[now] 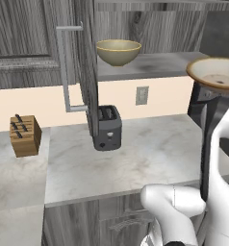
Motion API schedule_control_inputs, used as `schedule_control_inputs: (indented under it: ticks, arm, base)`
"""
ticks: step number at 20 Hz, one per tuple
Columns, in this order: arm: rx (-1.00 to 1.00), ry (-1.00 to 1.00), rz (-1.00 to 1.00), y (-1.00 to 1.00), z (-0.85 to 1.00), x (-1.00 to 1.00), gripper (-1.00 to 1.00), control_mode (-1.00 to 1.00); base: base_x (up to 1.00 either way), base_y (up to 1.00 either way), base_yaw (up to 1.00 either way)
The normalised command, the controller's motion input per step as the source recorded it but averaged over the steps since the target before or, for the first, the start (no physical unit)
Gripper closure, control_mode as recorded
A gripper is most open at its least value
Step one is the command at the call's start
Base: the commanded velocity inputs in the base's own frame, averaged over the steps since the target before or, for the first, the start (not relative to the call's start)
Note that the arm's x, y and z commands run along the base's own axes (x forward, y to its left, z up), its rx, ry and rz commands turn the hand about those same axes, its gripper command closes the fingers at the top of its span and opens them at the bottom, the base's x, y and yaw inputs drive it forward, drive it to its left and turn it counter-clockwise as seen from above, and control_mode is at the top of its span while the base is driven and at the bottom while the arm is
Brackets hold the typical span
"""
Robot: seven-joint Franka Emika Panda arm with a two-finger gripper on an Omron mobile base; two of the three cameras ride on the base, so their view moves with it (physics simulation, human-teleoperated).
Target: Open the cabinet. Pick the bowls from the counter and place them in the cabinet. Then close the cabinet.
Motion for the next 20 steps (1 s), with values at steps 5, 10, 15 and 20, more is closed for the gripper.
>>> schedule_control_inputs:
  ticks: [5, 10, 15, 20]
  arm:
    - [0.0, -0.16, 0.0, 0.0, 0.0, 0.05, 1.0, -1.0]
    - [0.0, -0.11, 0.0, 0.0, 0.0, 0.15, 1.0, -1.0]
    - [0.0, 0.0, 0.0, 0.0, 0.02, 0.34, 1.0, -1.0]
    - [0.0, 0.03, 0.0, 0.0, 0.12, 0.35, 1.0, -1.0]
  base:
    - [0.0, 0.0, 0.0]
    - [0.0, 0.0, 0.0]
    - [0.0, 0.0, 0.0]
    - [0.0, 0.0, 0.0]
